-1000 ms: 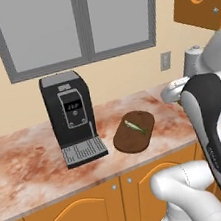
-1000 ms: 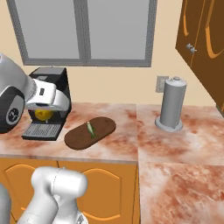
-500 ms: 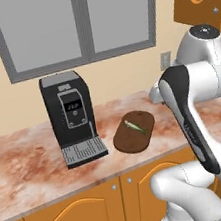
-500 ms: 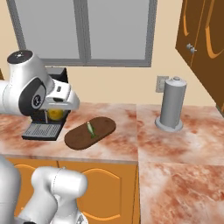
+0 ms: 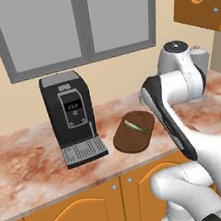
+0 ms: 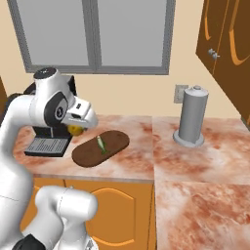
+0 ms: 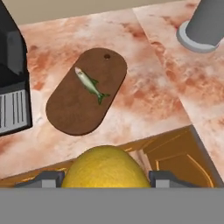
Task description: Retrieve a lemon from the fridge and place it on the cutting board with the fish.
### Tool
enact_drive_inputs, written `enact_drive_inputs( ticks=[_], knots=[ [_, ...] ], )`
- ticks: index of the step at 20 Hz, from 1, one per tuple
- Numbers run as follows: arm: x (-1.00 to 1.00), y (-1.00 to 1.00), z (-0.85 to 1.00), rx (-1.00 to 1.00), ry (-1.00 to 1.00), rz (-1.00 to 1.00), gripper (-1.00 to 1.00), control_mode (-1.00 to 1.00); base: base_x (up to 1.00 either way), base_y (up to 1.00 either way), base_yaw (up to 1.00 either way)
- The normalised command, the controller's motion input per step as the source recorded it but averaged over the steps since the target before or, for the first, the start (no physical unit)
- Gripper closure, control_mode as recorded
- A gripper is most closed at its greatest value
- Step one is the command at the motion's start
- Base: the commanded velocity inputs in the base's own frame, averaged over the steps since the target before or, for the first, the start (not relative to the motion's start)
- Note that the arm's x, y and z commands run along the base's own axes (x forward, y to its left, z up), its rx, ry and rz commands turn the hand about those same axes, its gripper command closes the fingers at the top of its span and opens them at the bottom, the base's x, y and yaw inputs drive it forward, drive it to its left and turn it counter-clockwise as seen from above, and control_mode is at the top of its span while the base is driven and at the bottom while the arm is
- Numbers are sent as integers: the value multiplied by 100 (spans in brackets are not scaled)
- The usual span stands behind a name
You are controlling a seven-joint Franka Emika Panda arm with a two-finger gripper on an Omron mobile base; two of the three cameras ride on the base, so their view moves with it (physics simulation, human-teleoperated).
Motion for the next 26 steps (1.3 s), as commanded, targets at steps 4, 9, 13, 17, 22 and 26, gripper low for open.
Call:
enact_drive_inputs(
  ticks=[4,9,13,17,22,26],
  knots=[
    [89,-17,-14,14,12,-14,100,-100,0,0,0],
    [80,-26,-28,10,15,-10,100,-100,0,0,0],
    [53,-1,-31,0,2,-8,100,-100,0,0,0],
    [52,0,-32,0,0,-10,100,-100,0,0,0],
    [53,0,-52,0,0,-12,100,-100,0,0,0],
    [46,1,-56,0,-1,-10,100,-100,0,0,0]
  ],
)
